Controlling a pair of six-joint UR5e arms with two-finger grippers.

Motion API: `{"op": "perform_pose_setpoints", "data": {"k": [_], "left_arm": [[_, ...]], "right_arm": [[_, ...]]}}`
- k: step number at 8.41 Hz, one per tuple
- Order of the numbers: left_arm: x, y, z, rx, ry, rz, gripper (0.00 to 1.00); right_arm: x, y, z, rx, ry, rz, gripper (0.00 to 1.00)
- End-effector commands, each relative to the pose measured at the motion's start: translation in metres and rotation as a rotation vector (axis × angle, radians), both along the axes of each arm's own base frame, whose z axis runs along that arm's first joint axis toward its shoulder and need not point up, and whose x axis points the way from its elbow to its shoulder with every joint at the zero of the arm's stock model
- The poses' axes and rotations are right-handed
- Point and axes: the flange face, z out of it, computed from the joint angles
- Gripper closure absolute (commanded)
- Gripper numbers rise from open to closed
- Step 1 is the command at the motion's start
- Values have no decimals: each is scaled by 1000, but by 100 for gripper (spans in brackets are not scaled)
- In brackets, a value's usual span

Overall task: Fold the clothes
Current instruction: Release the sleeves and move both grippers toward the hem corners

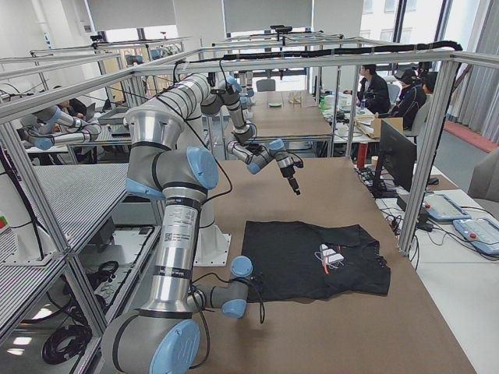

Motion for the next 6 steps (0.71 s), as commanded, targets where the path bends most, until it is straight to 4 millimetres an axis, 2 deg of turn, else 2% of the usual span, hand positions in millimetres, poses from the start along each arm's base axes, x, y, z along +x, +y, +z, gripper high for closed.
{"op": "perform_pose_setpoints", "data": {"k": [1, 3, 4, 5, 6], "left_arm": [[4, 24, 0, -10, 12, 29, 5], [23, 63, -15, -40, 66, 48, 5], [45, 90, -9, -63, 67, 53, 5], [68, 126, 7, -58, 82, 51, 5], [77, 155, 24, -59, 117, 79, 5]], "right_arm": [[5, 1, -5, 19, -46, 4, 100], [3, -1, -9, 26, -58, 10, 100], [8, -1, -8, 33, -78, 14, 100], [13, -1, -6, 37, -84, 18, 100], [14, -2, -6, 38, -88, 20, 100]]}}
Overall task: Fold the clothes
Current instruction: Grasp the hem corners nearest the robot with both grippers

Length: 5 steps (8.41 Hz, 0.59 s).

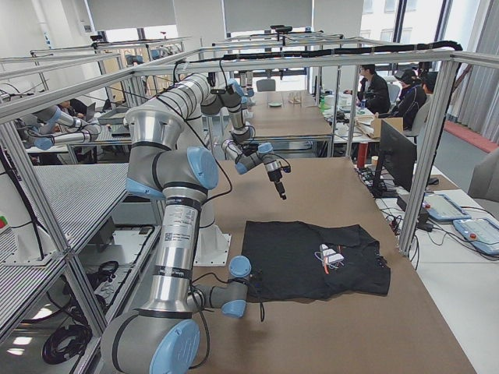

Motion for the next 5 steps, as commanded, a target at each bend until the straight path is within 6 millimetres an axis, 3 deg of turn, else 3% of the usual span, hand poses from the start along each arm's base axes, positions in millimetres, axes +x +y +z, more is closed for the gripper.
{"op": "perform_pose_setpoints", "data": {"k": [1, 2, 5], "left_arm": [[22, 77, 47, -17, 60, 59, 5], [28, 98, 59, -6, 45, 45, 5], [67, 150, 73, 19, 10, 31, 6]], "right_arm": [[7, -4, -1, 8, -16, 14, 100], [9, -7, -1, 11, -16, 19, 100], [8, -8, -2, 18, -19, 19, 100]]}}
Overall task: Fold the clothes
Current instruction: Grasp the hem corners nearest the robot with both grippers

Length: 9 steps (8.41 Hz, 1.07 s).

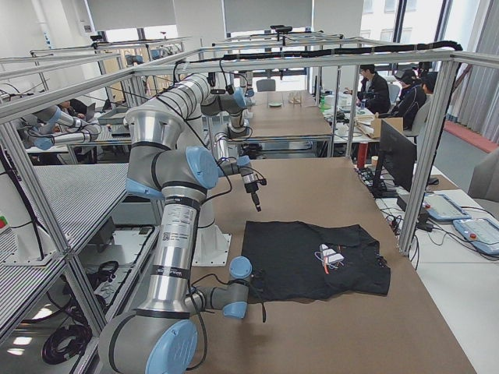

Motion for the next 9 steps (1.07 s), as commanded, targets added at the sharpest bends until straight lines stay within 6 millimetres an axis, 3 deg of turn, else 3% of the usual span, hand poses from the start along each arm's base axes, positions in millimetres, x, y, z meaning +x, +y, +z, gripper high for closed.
{"op": "perform_pose_setpoints", "data": {"k": [1, 5, 6, 7, 8, 9], "left_arm": [[32, 37, 22, 19, -42, -9, 6], [70, 36, 49, 18, -90, -10, 6], [69, 35, 49, 18, -91, -11, 8], [68, 36, 51, 20, -93, -11, 22], [67, 35, 50, 22, -94, -11, 69], [66, 35, 47, 28, -90, -9, 97]], "right_arm": [[-1, -1, -1, 6, -3, 1, 100], [2, -7, -3, 8, -8, 12, 100], [3, -8, -3, 7, -8, 12, 100], [3, -8, -3, 7, -8, 12, 100], [3, -9, -3, 7, -8, 13, 100], [3, -9, -3, 7, -8, 15, 100]]}}
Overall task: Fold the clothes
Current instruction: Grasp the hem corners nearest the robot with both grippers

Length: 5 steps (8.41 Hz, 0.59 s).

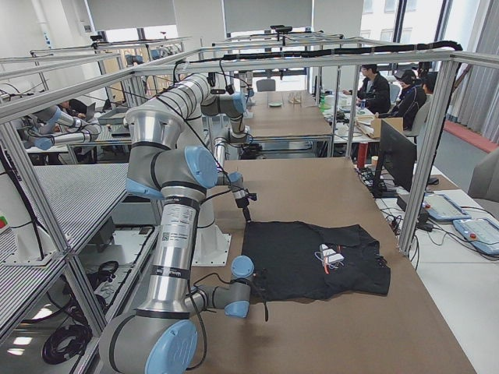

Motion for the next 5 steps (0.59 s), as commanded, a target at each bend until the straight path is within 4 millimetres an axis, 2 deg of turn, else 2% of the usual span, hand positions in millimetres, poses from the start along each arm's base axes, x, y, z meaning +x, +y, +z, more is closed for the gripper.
{"op": "perform_pose_setpoints", "data": {"k": [1, 4, 5], "left_arm": [[-5, -1, -9, 9, 15, 3, 100], [-18, -1, -30, 9, 54, 7, 100], [-18, 0, -30, 9, 54, 8, 100]], "right_arm": [[1, -1, 1, -1, 1, 2, 100], [1, 0, -2, 1, -4, -1, 100], [3, 0, -4, 1, -7, 1, 100]]}}
